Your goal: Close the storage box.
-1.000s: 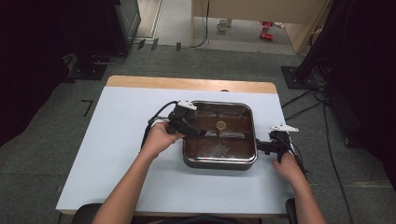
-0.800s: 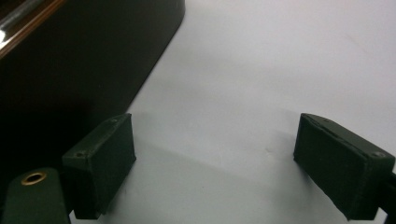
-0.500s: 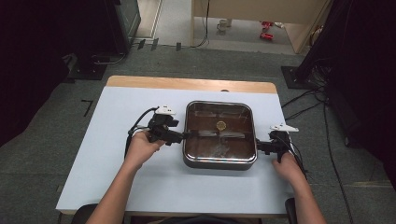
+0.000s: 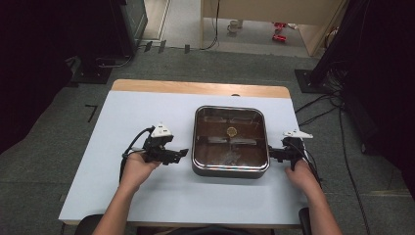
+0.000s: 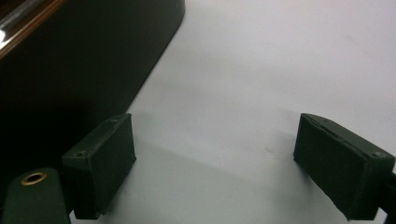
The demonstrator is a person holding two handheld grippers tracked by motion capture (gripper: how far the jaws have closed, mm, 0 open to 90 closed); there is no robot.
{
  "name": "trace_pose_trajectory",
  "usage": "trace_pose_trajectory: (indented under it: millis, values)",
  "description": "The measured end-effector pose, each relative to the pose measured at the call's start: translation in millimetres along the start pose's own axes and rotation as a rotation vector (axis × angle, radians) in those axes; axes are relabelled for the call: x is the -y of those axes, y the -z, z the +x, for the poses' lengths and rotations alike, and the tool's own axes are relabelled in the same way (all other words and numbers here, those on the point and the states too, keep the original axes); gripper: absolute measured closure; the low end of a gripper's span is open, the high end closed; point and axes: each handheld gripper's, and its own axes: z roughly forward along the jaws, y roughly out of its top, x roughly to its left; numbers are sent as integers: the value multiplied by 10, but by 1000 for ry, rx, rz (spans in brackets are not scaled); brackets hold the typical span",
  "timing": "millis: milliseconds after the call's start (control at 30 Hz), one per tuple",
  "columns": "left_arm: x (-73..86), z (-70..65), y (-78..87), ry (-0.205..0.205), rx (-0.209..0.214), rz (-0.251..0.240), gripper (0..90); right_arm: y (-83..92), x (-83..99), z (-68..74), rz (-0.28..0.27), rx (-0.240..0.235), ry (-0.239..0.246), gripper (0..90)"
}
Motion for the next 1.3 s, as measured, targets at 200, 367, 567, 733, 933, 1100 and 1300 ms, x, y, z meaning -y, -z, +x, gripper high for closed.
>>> trace_pose_trajectory:
  millis: [200,367,567,733,933,1100,1300]
  values:
    - [176,-31,-4,7,-29,4,209,-1,0,1,-1,0,-1,121]
    - [294,-102,-31,-19,-59,17,209,0,0,1,0,0,-1,121]
    - [447,-160,-52,-8,-94,28,209,0,0,1,0,0,-1,121]
    - [520,-157,-142,-15,-102,54,211,0,0,1,-1,0,-1,121]
    - [547,-137,-228,-13,-114,52,231,0,0,1,0,0,-1,121]
    - [559,-135,-273,-28,-98,28,203,-1,0,1,-1,0,-2,121]
    - [561,-152,-279,-38,-109,33,185,0,0,1,0,0,-1,121]
